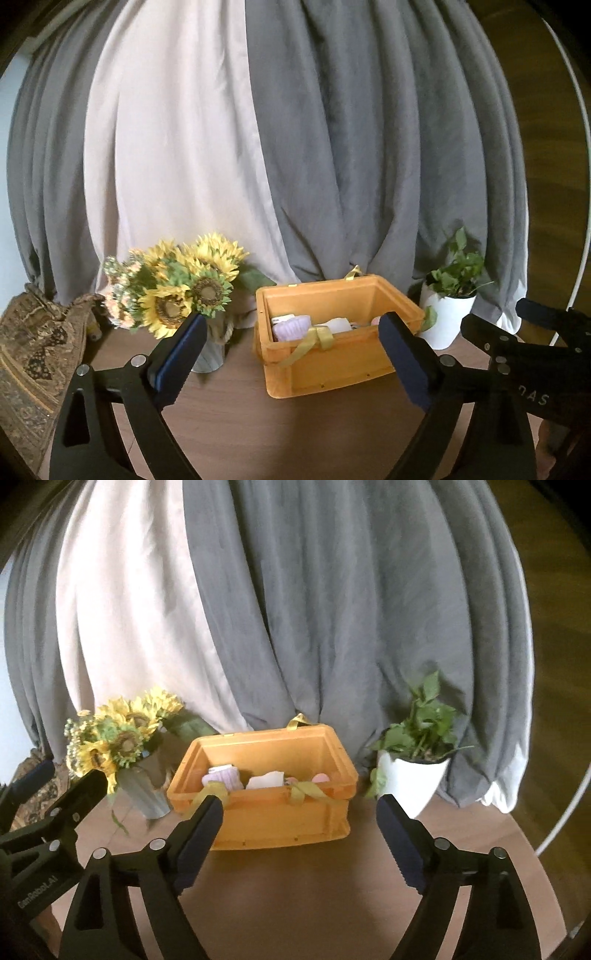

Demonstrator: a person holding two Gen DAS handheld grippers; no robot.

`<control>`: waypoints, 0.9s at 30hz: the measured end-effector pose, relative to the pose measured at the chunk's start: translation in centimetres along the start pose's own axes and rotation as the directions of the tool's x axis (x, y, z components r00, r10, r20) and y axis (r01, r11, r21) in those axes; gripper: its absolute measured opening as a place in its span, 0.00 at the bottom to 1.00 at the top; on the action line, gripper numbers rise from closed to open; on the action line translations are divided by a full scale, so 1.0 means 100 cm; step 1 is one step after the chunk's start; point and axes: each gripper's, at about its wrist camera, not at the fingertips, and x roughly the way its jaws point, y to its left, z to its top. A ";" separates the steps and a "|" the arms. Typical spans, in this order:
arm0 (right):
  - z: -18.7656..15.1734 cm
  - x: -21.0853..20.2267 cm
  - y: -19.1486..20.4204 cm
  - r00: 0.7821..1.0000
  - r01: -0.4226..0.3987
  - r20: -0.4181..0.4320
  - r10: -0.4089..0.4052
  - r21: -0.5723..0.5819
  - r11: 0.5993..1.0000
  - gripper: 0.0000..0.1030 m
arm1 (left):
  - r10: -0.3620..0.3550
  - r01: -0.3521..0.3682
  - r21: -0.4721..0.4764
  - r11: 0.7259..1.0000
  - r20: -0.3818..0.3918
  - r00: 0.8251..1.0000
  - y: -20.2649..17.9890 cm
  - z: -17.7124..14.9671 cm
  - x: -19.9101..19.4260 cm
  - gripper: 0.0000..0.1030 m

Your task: Organize soft objects

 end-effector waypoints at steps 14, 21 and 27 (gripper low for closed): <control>-0.045 -0.109 -0.019 0.998 0.021 0.061 -0.021 -0.008 1.000 0.90 | 0.008 -0.008 0.016 1.000 0.012 1.000 -0.032 -0.034 -0.114 0.99; -0.071 -0.157 -0.028 0.997 0.031 0.074 -0.031 0.009 0.999 0.90 | 0.013 -0.014 0.020 1.000 0.010 1.000 -0.039 -0.051 -0.157 0.99; -0.085 -0.185 -0.031 0.996 0.033 0.077 -0.035 0.017 0.999 0.91 | -0.002 0.002 0.000 1.000 0.007 1.000 -0.041 -0.058 -0.185 1.00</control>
